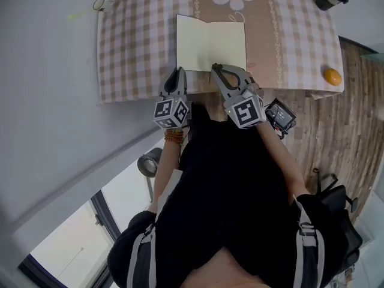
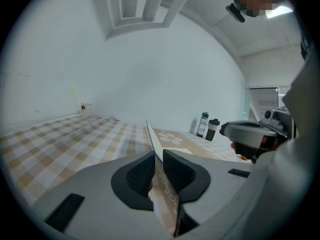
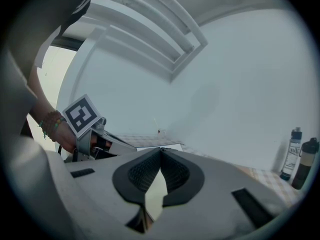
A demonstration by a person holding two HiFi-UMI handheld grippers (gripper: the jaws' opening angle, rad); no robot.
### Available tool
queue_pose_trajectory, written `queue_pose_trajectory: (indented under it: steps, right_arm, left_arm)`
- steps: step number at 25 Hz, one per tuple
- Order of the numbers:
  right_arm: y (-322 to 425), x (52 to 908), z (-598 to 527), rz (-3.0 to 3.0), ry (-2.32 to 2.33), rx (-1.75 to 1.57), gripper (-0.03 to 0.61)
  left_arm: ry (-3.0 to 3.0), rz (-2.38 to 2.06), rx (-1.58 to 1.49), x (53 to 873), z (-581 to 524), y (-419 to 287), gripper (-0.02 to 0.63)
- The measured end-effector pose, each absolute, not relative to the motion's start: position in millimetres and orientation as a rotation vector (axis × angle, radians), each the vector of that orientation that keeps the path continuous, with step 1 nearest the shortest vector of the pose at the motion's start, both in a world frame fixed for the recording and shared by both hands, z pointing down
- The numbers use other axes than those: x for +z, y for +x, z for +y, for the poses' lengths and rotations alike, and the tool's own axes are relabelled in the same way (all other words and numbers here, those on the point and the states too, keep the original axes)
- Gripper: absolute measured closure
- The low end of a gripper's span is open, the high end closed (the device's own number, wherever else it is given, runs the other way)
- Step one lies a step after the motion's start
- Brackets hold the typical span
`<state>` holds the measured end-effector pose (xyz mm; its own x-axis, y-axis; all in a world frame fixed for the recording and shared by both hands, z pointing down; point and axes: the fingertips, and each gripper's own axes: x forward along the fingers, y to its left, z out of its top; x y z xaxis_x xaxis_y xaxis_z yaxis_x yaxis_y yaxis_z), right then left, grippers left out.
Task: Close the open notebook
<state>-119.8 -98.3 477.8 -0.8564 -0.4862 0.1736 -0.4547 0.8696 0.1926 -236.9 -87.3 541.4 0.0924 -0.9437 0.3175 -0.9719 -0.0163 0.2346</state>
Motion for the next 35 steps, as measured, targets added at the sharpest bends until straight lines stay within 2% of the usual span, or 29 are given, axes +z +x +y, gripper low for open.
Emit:
queue_pose_trajectory:
  steps: [35]
  right_arm:
    - [-119, 479, -105, -2.819, 0.755, -0.228, 0.572]
  left_arm:
    - [1.973, -1.915, 0.114, 550, -93, -251, 0.583]
